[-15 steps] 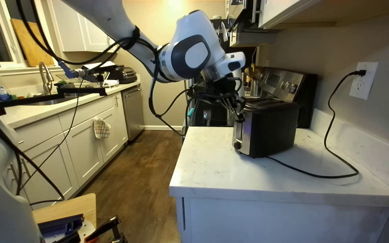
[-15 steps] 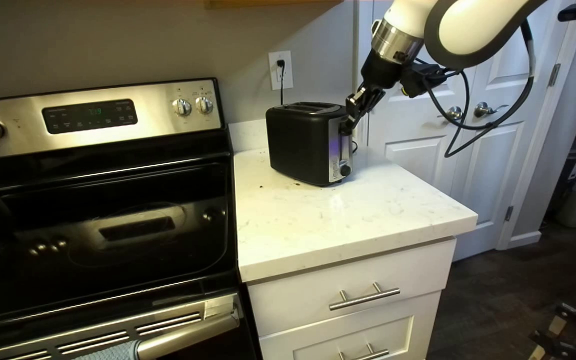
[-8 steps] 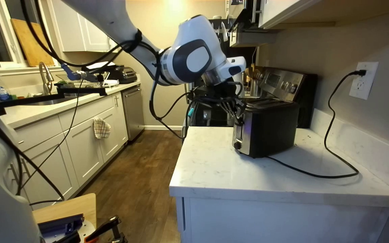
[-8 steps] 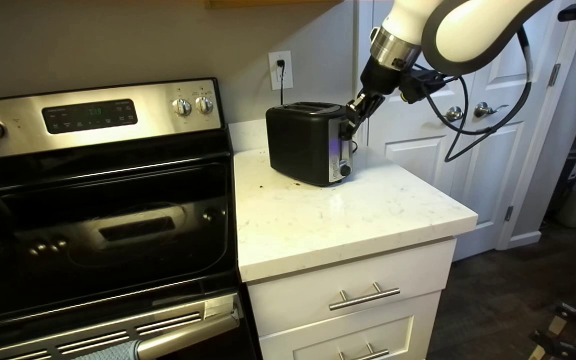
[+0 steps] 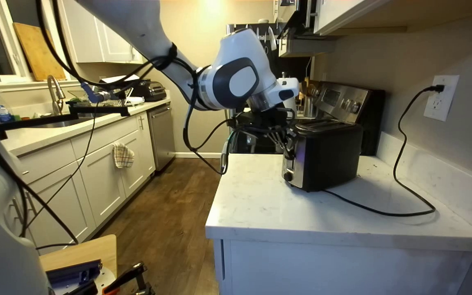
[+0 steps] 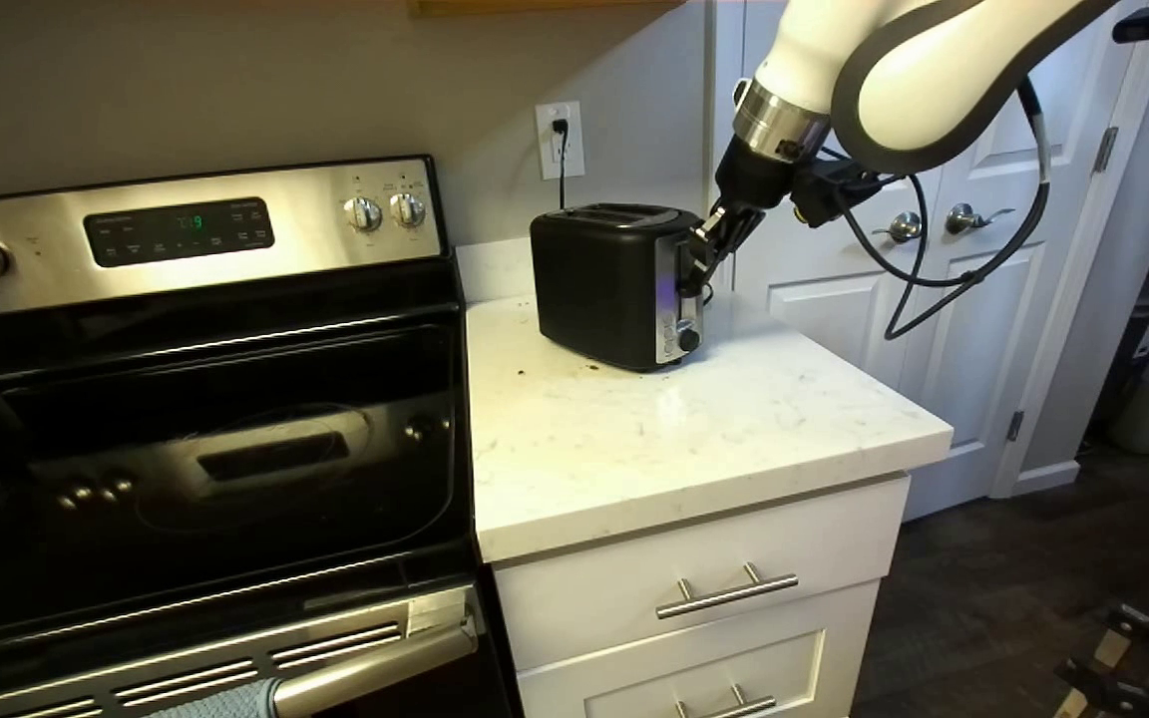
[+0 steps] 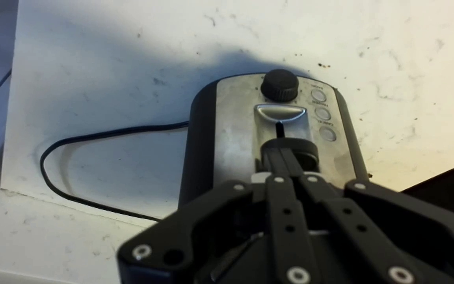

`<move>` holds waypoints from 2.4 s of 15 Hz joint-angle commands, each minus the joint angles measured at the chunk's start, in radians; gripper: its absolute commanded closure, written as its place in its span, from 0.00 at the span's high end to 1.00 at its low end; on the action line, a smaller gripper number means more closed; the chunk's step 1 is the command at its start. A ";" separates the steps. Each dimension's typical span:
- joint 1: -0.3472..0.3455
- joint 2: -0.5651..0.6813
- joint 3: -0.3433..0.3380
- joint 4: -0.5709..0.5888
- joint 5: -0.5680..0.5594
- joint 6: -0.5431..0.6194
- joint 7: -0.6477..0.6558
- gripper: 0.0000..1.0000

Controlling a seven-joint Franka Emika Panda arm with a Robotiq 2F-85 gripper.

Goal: Push the black toaster lever fully downwards

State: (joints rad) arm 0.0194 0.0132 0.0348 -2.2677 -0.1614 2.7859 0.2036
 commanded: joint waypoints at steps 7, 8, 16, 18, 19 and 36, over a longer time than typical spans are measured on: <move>0.008 0.098 -0.011 0.010 0.001 0.072 -0.007 0.00; 0.008 0.108 -0.012 0.013 0.002 0.077 -0.008 0.00; 0.009 0.159 -0.020 0.013 -0.004 0.088 -0.006 0.00; -0.001 0.156 -0.009 0.017 -0.014 0.091 0.006 0.00; -0.001 0.150 -0.008 0.019 -0.011 0.087 0.005 0.00; 0.031 -0.262 0.054 -0.291 -0.029 0.021 0.032 0.00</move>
State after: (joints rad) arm 0.0611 -0.1121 0.0623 -2.4615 -0.1712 2.8231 0.2064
